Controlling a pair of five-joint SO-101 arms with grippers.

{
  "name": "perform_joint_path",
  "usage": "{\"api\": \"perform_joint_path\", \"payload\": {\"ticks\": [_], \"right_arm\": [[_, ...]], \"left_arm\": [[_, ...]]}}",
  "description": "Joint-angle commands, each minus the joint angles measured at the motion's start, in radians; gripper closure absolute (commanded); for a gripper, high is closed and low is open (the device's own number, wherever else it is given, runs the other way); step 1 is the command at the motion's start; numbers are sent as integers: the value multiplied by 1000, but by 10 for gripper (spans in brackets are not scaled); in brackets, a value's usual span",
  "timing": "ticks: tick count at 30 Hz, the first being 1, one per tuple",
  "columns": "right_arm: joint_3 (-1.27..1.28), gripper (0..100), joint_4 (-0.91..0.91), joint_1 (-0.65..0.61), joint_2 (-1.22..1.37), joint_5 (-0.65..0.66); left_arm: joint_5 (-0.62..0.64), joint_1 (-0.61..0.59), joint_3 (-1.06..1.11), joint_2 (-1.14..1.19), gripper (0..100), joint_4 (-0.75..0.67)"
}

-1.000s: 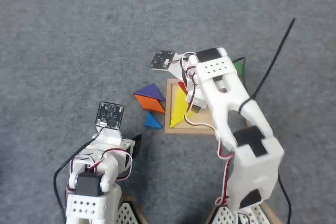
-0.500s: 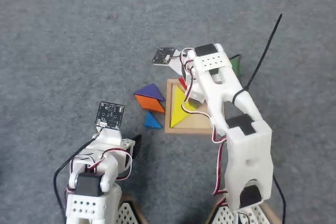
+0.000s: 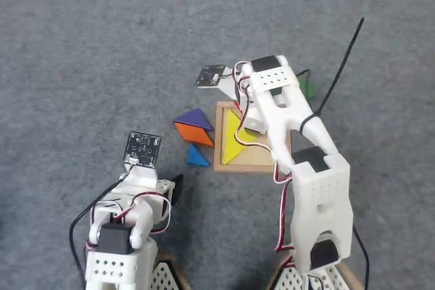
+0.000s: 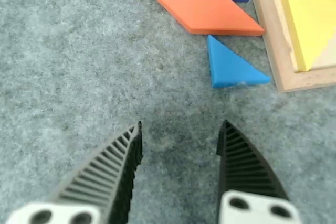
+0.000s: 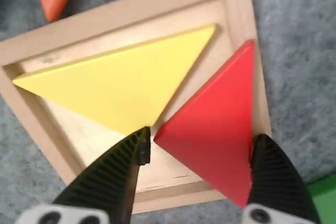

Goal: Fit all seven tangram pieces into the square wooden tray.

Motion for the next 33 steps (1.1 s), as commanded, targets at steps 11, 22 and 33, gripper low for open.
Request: {"api": "perform_joint_path", "payload": {"ticks": [11,22,33], "right_arm": [[-35,713,7,-36,-159,-58],[-32,713,81,81,-326,-219],[-34,713,-70,127,-61,-288]], "left_arm": [[9,-2,-13,-21,775,3],[9,-2,-13,-21,775,3],[9,-2,-13,-21,775,3]]}}
